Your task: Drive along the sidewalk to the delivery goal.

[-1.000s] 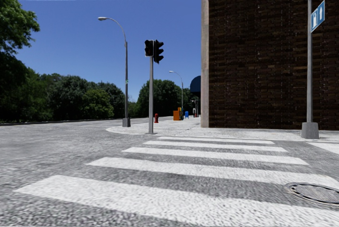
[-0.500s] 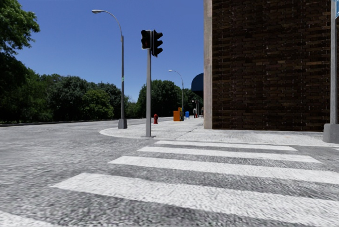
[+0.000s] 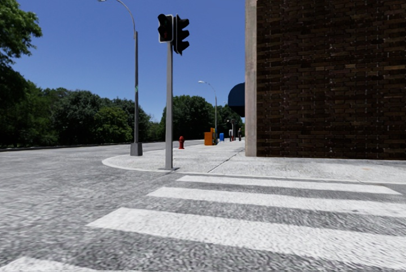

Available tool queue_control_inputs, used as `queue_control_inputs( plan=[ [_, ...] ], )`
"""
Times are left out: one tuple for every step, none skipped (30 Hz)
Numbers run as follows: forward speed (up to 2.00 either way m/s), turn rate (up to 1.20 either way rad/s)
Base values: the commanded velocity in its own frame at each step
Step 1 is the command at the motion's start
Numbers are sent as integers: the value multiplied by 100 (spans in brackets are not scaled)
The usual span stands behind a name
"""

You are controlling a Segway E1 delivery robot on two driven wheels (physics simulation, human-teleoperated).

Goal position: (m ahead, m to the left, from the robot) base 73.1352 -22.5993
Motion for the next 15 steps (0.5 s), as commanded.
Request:
queue_control_inputs(
  plan=[
    [200, -31],
    [200, -31],
    [200, -31],
    [200, -31],
    [200, -31],
    [200, -31],
    [200, -31],
    [200, -31],
    [200, -31],
    [200, -31],
    [200, -31],
    [200, -31],
    [200, -31],
    [200, -31],
    [200, -31]
  ],
)
